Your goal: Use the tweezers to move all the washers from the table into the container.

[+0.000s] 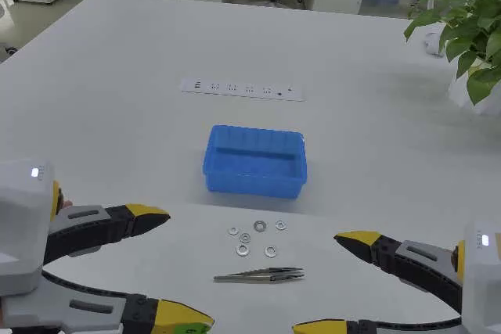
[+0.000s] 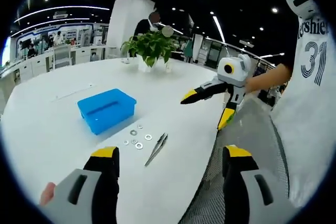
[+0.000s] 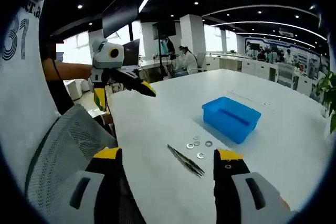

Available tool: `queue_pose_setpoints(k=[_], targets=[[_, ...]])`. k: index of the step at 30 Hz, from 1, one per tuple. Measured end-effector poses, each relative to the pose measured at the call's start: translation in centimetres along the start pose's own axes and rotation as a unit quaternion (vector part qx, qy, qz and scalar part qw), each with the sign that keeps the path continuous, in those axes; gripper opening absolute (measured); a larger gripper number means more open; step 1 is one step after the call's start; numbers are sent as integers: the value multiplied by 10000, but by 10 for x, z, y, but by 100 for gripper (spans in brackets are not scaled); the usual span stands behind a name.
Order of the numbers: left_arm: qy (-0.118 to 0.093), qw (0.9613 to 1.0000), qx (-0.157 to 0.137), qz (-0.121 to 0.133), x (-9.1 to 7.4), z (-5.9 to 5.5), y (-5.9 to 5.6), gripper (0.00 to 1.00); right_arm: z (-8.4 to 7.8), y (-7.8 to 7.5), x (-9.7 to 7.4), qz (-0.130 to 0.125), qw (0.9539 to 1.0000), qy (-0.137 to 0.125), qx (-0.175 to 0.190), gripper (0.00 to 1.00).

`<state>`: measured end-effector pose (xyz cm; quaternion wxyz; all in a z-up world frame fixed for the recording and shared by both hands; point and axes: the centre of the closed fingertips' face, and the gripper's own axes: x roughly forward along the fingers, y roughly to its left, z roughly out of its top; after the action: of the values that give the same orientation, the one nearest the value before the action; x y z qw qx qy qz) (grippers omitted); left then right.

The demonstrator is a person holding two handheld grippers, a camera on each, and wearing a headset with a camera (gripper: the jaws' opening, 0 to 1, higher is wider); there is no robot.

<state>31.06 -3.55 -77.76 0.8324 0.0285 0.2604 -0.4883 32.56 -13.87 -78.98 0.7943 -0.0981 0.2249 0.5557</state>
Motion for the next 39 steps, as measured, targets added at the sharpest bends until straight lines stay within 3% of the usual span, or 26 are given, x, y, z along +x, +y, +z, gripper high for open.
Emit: queue_pose_setpoints(k=[4,14,39], targets=[[117,9999,-4,-51,4,-7,0,79,-2,-1,0,-15,10000,57,-33,67],[44,9999,-20,-129,9,-1,6,78,-5,-5,3,-1,9999,137,-34,65],[146,9998,-82,-80,8,-6,8,80,-1,-4,6,62,10000,20,42,68]])
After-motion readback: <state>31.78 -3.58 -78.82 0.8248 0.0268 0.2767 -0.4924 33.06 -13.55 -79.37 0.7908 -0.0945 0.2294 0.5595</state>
